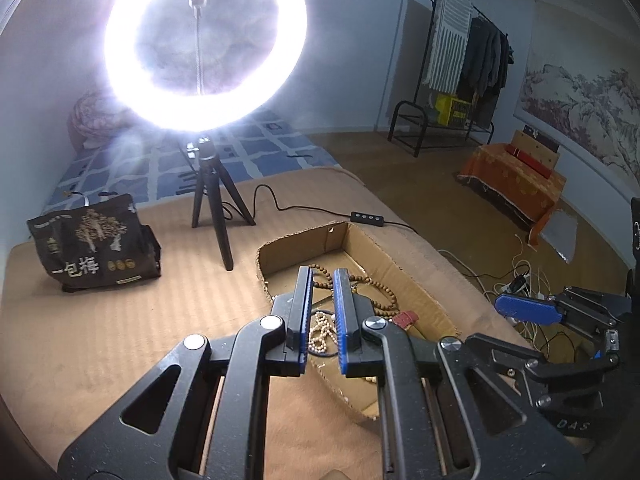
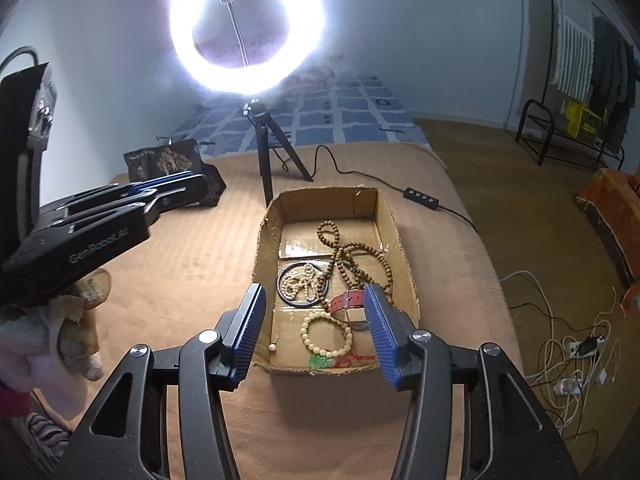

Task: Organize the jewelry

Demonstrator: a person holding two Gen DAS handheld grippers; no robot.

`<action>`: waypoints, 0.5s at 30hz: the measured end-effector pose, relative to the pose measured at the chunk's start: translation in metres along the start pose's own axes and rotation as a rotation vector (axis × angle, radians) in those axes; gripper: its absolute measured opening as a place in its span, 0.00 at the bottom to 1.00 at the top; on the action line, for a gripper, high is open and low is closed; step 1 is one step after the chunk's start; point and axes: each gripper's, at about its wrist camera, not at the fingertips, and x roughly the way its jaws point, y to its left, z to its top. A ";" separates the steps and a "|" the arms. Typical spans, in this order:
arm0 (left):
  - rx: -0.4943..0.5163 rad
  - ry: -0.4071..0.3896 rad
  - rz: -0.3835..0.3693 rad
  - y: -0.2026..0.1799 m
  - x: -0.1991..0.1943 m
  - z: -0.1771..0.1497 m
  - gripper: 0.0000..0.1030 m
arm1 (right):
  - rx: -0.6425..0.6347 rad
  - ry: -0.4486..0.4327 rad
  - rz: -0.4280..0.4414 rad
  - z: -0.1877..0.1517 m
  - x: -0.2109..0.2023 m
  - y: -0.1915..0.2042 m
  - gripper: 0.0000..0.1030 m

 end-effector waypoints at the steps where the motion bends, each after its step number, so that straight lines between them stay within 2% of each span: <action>1: 0.003 -0.004 0.003 -0.001 -0.007 -0.002 0.09 | -0.001 -0.009 -0.006 -0.002 -0.005 0.002 0.50; 3: 0.003 -0.011 0.002 -0.001 -0.019 -0.006 0.18 | -0.004 -0.022 -0.013 -0.004 -0.012 0.005 0.54; 5: 0.003 -0.028 0.007 -0.001 -0.030 -0.010 0.38 | -0.006 -0.036 -0.018 -0.007 -0.019 0.009 0.55; 7: -0.001 -0.050 0.012 -0.002 -0.044 -0.015 0.44 | -0.007 -0.046 -0.022 -0.010 -0.025 0.012 0.55; 10: 0.003 -0.067 0.028 -0.003 -0.061 -0.021 0.46 | -0.016 -0.064 -0.037 -0.012 -0.033 0.016 0.56; 12: 0.000 -0.073 0.034 -0.002 -0.071 -0.024 0.56 | -0.017 -0.077 -0.050 -0.014 -0.037 0.017 0.59; 13: -0.007 -0.079 0.041 -0.002 -0.076 -0.027 0.64 | -0.013 -0.084 -0.055 -0.015 -0.040 0.016 0.62; 15: -0.018 -0.084 0.051 -0.001 -0.084 -0.031 0.68 | -0.005 -0.098 -0.059 -0.018 -0.045 0.016 0.64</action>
